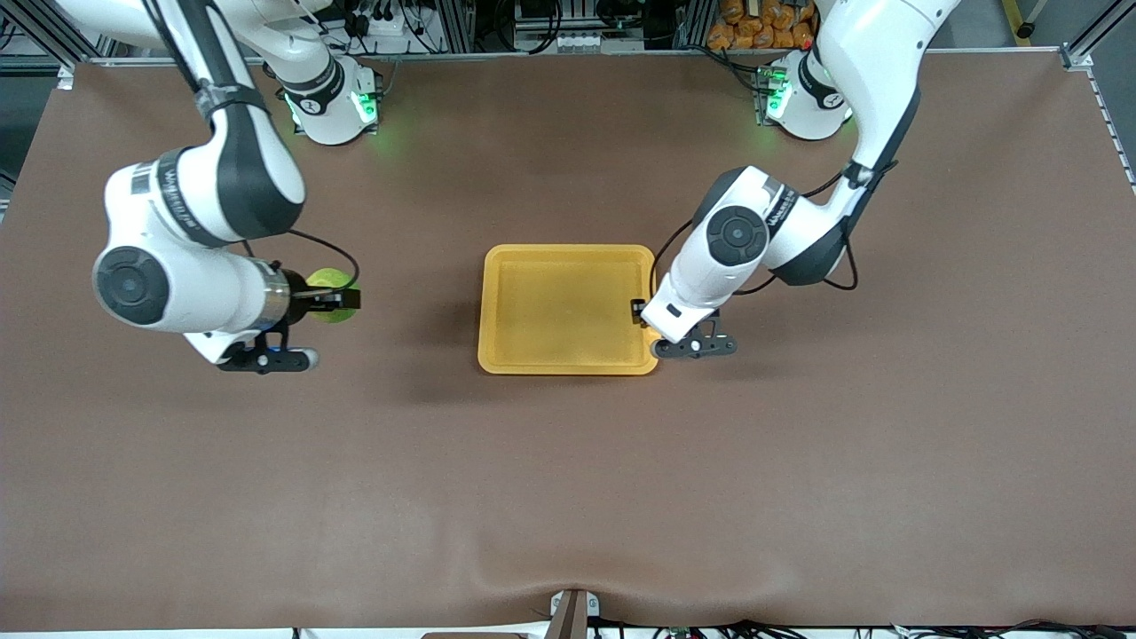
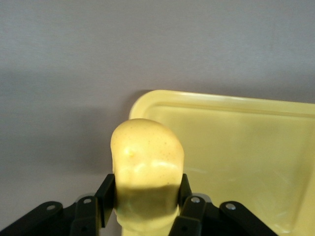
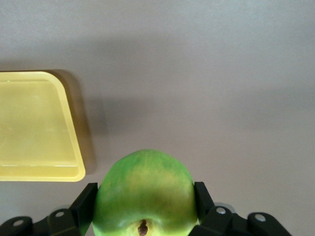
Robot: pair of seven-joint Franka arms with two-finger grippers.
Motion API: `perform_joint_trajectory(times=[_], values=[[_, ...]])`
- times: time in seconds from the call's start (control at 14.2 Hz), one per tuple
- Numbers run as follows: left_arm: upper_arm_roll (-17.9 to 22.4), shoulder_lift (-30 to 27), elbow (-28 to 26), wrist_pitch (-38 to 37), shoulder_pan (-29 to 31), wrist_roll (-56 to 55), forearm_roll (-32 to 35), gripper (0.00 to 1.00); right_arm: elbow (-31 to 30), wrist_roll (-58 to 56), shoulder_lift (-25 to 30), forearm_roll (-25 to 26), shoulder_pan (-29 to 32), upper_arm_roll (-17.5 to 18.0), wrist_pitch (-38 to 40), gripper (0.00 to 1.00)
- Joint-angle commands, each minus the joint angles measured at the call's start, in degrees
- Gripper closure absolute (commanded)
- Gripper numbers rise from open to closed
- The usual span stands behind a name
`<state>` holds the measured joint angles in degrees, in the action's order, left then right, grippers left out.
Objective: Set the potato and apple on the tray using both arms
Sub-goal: 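Carry the apple with the right gripper while the left gripper carries potato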
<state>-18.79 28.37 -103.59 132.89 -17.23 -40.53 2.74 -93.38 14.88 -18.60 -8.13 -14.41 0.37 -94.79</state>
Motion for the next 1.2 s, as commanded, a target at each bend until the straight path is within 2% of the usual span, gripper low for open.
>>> perform_joint_trajectory(times=[0.0, 0.35, 0.49, 0.85, 0.99, 1.06, 1.13], values=[[0.4, 3.8, 4.4, -1.2, -2.2, -3.7, -0.2, 0.73, -3.5, 4.3, 0.9, -0.8, -3.1, -0.5, -3.5, 1.0], [1.2, 6.3, 4.9, -1.2, -5.2, -4.2, 0.3, 0.71, -4.6, 10.1, 0.8, -1.1, -7.6, -0.5, -5.9, 1.0], [1.2, 7.0, 4.9, -1.3, -5.3, -4.3, 4.1, 0.71, -6.6, 11.8, 0.8, -3.0, -8.5, -0.5, -9.3, 1.0], [1.2, 8.5, 4.9, -1.2, -6.0, -4.6, 7.2, 0.67, -9.5, 15.6, 0.3, -3.1, -12.5, -0.5, -15.5, 1.0], [1.3, 8.8, 4.9, -1.2, -6.0, -4.6, 7.5, 0.58, -10.0, 17.7, -1.0, -3.1, -14.3, -0.5, -18.2, 1.0], [1.3, 8.9, 4.9, -1.3, -6.1, -4.7, 7.5, 0.45, -10.0, 18.7, -1.7, -3.1, -14.8, -0.5, -18.9, 1.0], [1.3, 8.9, 4.9, -1.2, -6.1, -5.1, 7.5, 0.38, -10.0, 19.5, -2.2, -3.1, -15.4, -0.5, -19.5, 1.0]])
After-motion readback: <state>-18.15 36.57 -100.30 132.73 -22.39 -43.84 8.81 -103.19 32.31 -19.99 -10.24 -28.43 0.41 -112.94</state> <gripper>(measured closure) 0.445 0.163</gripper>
